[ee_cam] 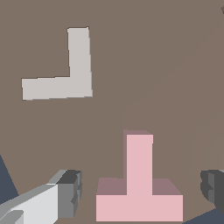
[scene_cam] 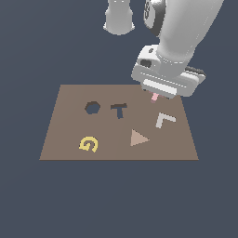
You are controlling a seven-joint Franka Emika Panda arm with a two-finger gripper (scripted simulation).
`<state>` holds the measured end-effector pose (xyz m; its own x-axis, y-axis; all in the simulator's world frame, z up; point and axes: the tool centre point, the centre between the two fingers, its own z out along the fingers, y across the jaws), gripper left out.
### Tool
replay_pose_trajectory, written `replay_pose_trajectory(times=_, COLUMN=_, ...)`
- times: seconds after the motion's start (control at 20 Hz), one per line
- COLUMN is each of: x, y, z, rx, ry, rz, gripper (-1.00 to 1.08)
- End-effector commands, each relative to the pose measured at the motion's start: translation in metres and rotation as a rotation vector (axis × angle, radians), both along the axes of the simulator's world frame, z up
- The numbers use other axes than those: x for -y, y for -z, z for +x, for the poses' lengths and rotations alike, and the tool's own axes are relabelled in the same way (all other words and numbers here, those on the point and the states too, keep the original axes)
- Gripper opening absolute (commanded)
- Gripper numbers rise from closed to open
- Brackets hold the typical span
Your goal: Insert a designated object into the corresponding slot on a board.
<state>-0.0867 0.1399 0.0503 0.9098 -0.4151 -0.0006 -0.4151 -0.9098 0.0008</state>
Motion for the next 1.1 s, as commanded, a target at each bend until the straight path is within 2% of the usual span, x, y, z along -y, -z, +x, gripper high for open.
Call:
replay_pose_trajectory(times=0.0, x=0.000, y=0.000, z=0.000, rx=0.000, ry=0.001, rz=0.000, gripper=1.00)
replay_pose_trajectory(times=0.5, x=0.000, y=0.020, z=0.001, rx=0.001, ry=0.004, rz=0.000, gripper=1.00)
replay_pose_trajectory(times=0.55, x=0.000, y=0.020, z=0.001, rx=0.001, ry=0.004, rz=0.000, gripper=-1.00)
replay_pose_trajectory(times=1.05, x=0.000, y=0.020, z=0.001, rx=0.001, ry=0.004, rz=0.000, gripper=-1.00)
